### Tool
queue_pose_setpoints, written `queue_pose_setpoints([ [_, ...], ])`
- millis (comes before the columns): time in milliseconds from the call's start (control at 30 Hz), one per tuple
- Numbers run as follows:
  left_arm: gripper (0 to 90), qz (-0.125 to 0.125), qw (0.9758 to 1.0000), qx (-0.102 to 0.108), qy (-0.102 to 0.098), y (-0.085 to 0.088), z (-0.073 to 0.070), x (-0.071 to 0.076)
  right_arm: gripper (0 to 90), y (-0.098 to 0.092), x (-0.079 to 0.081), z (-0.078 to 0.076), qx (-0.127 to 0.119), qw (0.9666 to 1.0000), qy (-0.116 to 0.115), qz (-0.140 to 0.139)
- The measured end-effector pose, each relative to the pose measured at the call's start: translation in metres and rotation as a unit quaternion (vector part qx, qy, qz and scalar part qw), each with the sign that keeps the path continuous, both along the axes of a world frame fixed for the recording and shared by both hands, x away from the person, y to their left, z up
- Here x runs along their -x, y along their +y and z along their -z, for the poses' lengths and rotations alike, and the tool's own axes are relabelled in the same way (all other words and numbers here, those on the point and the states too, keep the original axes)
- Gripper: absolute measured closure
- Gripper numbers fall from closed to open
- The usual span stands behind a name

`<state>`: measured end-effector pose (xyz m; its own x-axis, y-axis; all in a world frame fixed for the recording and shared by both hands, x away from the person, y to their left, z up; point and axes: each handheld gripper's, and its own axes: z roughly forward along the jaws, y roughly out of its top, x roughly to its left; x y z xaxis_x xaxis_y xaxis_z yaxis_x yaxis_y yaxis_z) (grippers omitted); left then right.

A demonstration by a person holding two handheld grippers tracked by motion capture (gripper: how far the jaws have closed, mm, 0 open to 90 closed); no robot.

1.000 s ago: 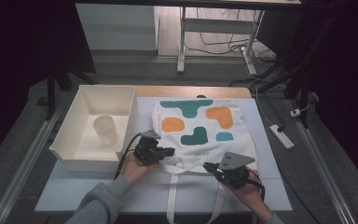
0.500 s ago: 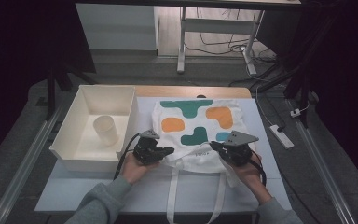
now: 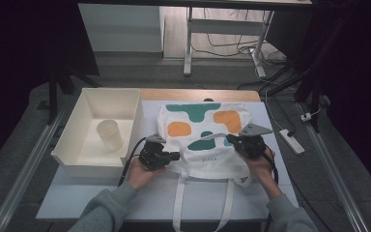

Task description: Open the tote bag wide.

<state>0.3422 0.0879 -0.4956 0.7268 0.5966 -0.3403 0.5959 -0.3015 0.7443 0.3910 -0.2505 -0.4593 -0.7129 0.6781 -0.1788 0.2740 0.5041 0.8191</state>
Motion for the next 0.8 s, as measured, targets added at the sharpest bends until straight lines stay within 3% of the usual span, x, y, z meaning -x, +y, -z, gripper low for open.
queue_pose_setpoints([
  [133, 86.6, 0.002, 1.0000, 0.000, -0.002, -0.002, 0.000, 0.000, 86.7, -0.005, -0.012, 0.003, -0.006, 0.9998, 0.009, 0.016],
  [267, 80.3, 0.001, 1.0000, 0.000, -0.003, -0.002, 0.001, 0.000, 86.6, -0.012, -0.036, 0.018, 0.004, 0.9983, 0.039, 0.043],
  [300, 80.3, 0.001, 1.0000, 0.000, -0.003, -0.002, 0.001, 0.000, 86.6, -0.012, -0.036, 0.018, 0.004, 0.9983, 0.039, 0.043],
  [333, 74.7, 0.002, 1.0000, -0.002, -0.005, -0.002, 0.001, 0.000, 86.6, -0.014, -0.045, 0.026, 0.019, 0.9973, 0.046, 0.054],
  [500, 62.5, 0.010, 0.9998, -0.006, -0.014, -0.003, 0.000, 0.002, 86.0, -0.021, -0.057, 0.037, 0.017, 0.9952, 0.070, 0.066],
  [533, 57.1, 0.011, 0.9998, -0.008, -0.015, -0.004, 0.000, 0.003, 82.9, -0.023, -0.059, 0.039, 0.008, 0.9942, 0.088, 0.062],
  [567, 57.1, 0.012, 0.9997, -0.012, -0.018, -0.004, 0.000, 0.003, 82.9, -0.023, -0.059, 0.039, 0.008, 0.9942, 0.088, 0.062],
  [600, 52.2, 0.011, 0.9996, -0.015, -0.019, -0.004, 0.000, 0.004, 69.5, -0.024, -0.057, 0.036, 0.006, 0.9948, 0.087, 0.053],
  [633, 52.2, 0.011, 0.9996, -0.016, -0.021, -0.004, -0.001, 0.005, 69.5, -0.024, -0.057, 0.036, 0.006, 0.9948, 0.087, 0.053],
  [667, 50.1, 0.010, 0.9995, -0.016, -0.024, -0.004, -0.001, 0.005, 59.6, -0.022, -0.053, 0.028, 0.003, 0.9951, 0.083, 0.054],
  [800, 47.7, 0.009, 0.9994, -0.018, -0.028, -0.002, -0.002, 0.007, 51.5, -0.016, -0.041, 0.013, -0.001, 0.9974, 0.055, 0.045],
])
